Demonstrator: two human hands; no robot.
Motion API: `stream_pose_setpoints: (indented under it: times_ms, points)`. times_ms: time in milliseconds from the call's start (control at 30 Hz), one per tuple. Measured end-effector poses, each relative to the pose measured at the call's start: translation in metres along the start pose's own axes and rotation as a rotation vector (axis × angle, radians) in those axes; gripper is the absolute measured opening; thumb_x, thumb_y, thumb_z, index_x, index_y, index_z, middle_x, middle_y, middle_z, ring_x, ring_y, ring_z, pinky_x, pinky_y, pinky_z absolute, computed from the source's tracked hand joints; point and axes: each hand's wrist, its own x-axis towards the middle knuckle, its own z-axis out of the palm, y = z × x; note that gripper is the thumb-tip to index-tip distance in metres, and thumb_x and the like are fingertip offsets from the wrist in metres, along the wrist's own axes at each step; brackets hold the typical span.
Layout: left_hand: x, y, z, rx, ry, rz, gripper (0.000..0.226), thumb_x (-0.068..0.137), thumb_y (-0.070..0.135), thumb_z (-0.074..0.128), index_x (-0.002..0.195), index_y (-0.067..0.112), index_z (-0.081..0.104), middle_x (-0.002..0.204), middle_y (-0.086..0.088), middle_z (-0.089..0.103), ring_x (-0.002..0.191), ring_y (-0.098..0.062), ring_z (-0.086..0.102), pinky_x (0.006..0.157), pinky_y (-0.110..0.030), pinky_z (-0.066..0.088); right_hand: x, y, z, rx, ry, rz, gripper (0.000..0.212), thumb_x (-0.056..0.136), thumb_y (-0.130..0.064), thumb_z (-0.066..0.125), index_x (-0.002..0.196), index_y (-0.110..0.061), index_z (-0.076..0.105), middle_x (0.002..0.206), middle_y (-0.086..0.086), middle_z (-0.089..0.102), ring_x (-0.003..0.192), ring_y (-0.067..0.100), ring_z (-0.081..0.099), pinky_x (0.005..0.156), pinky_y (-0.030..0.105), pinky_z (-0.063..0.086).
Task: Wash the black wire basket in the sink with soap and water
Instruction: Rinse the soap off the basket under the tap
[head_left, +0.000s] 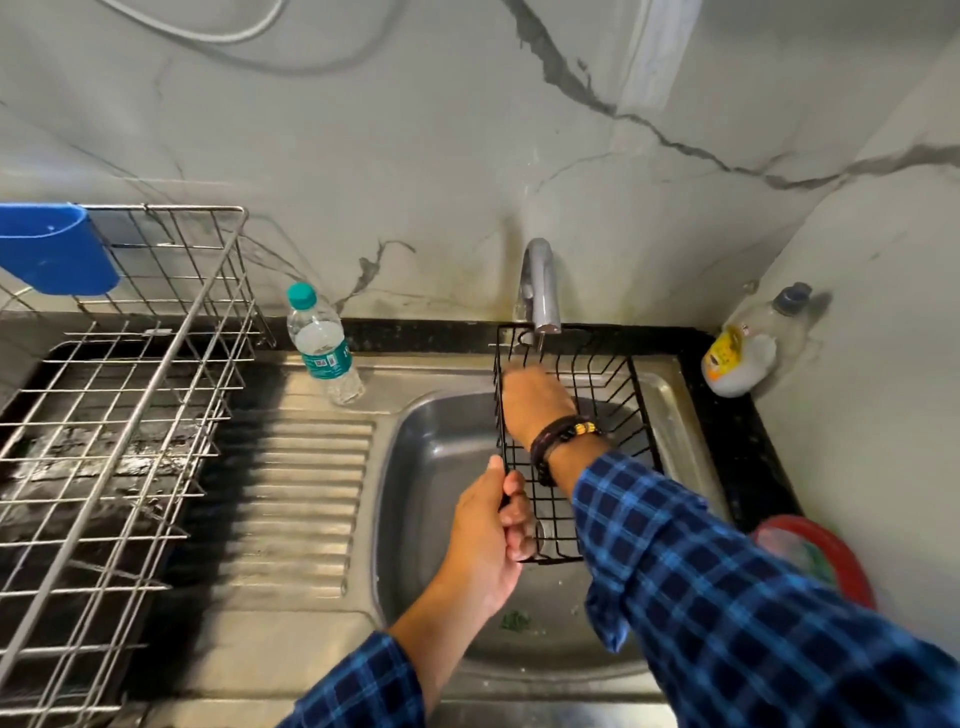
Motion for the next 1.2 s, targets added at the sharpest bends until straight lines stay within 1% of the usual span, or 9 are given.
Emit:
stream_pose_setpoints:
  times_ms: [133, 300, 533, 633, 733, 833, 1033, 1133, 1200]
  points:
    - [0.006, 0.000, -0.019, 0.106, 0.015, -0.061, 0.048, 0.105, 0.043, 0.037, 0.064, 0.024, 0.052, 0.049, 0.009, 0.033, 0.036, -0.006, 0.029, 0.032, -0.019, 0.023, 0.001, 0.017, -0.019, -0.040, 0.002, -0.225, 0.018, 0.100, -0.016, 0.049, 0.106, -0.014, 0.066, 0.101, 0.008, 0.070, 0.093, 0.028, 0.068, 0.076, 0.038, 0.055]
    - [0.003, -0.023, -0.046, 0.212, 0.056, -0.205, 0.046, 0.105, 0.042, 0.037, 0.067, 0.021, 0.051, 0.050, 0.008, 0.032, 0.038, -0.006, 0.027, 0.034, -0.019, 0.020, 0.030, 0.058, -0.065, 0.801, 0.226, 0.061, 0.034, 0.098, -0.017, 0.060, 0.131, -0.012, 0.054, 0.125, 0.007, 0.065, 0.110, 0.020, 0.064, 0.082, 0.022, 0.048]
    - [0.003, -0.018, -0.040, 0.274, 0.080, -0.102, 0.043, 0.107, 0.039, 0.034, 0.070, 0.020, 0.048, 0.054, 0.007, 0.029, 0.042, -0.008, 0.023, 0.037, -0.020, 0.019, -0.024, 0.076, -0.002, 0.441, -0.004, -0.031, 0.022, 0.102, -0.027, 0.050, 0.116, -0.022, 0.067, 0.114, -0.001, 0.068, 0.105, 0.017, 0.063, 0.086, 0.030, 0.048]
    - [0.003, -0.006, -0.034, 0.663, 0.043, 0.098, 0.042, 0.107, 0.040, 0.035, 0.075, 0.016, 0.050, 0.053, 0.008, 0.035, 0.041, -0.009, 0.031, 0.040, -0.023, 0.034, -0.032, 0.064, 0.011, 0.841, 0.185, 0.180, 0.029, 0.099, -0.043, 0.054, 0.122, -0.026, 0.060, 0.117, 0.000, 0.064, 0.095, 0.010, 0.062, 0.075, 0.023, 0.050]
    - [0.008, 0.007, -0.035, 1.429, 0.039, 0.441, 0.049, 0.106, 0.048, 0.027, 0.081, 0.017, 0.056, 0.062, 0.005, 0.053, 0.055, -0.017, 0.060, 0.060, -0.035, 0.056, -0.023, 0.056, 0.005, 1.430, -0.032, 0.471, 0.066, 0.084, -0.065, 0.066, 0.134, -0.024, 0.050, 0.126, -0.002, 0.058, 0.103, 0.015, 0.062, 0.078, 0.034, 0.056]
    - [0.015, 0.021, -0.039, 1.998, 0.086, 0.738, 0.049, 0.106, 0.049, 0.019, 0.097, 0.020, 0.058, 0.082, -0.004, 0.070, 0.079, -0.028, 0.071, 0.067, -0.035, 0.051, -0.013, 0.073, 0.000, 1.828, -0.063, 0.633, 0.037, 0.090, -0.031, 0.073, 0.117, -0.008, 0.061, 0.123, 0.016, 0.067, 0.094, 0.026, 0.071, 0.071, 0.037, 0.063]
    - [0.027, 0.034, -0.060, 2.294, 0.042, 1.001, 0.060, 0.099, 0.056, 0.016, 0.074, 0.023, 0.060, 0.050, 0.005, 0.059, 0.040, -0.012, 0.060, 0.039, -0.025, 0.046, -0.037, 0.090, -0.015, 1.174, -0.150, 0.539, 0.055, 0.087, -0.067, 0.059, 0.117, -0.022, 0.067, 0.113, 0.000, 0.062, 0.107, 0.030, 0.065, 0.095, 0.049, 0.054]
    - [0.036, 0.043, -0.072, 2.253, 0.054, 1.188, 0.063, 0.101, 0.056, 0.014, 0.072, 0.024, 0.059, 0.049, 0.006, 0.058, 0.039, -0.011, 0.060, 0.037, -0.025, 0.044, -0.046, 0.077, -0.026, 0.866, 0.003, 0.481, 0.076, 0.076, -0.092, 0.035, 0.083, -0.023, 0.065, 0.081, 0.005, 0.065, 0.086, 0.025, 0.065, 0.081, 0.044, 0.051]
    - [0.038, 0.049, -0.073, 2.242, 0.076, 1.277, 0.057, 0.099, 0.056, 0.025, 0.065, 0.024, 0.059, 0.044, 0.006, 0.055, 0.034, -0.012, 0.056, 0.032, -0.023, 0.041, -0.044, 0.073, -0.022, 0.909, -0.086, 0.473, 0.114, 0.064, -0.101, 0.035, 0.136, -0.015, 0.053, 0.121, 0.014, 0.065, 0.110, 0.027, 0.063, 0.088, 0.043, 0.047]
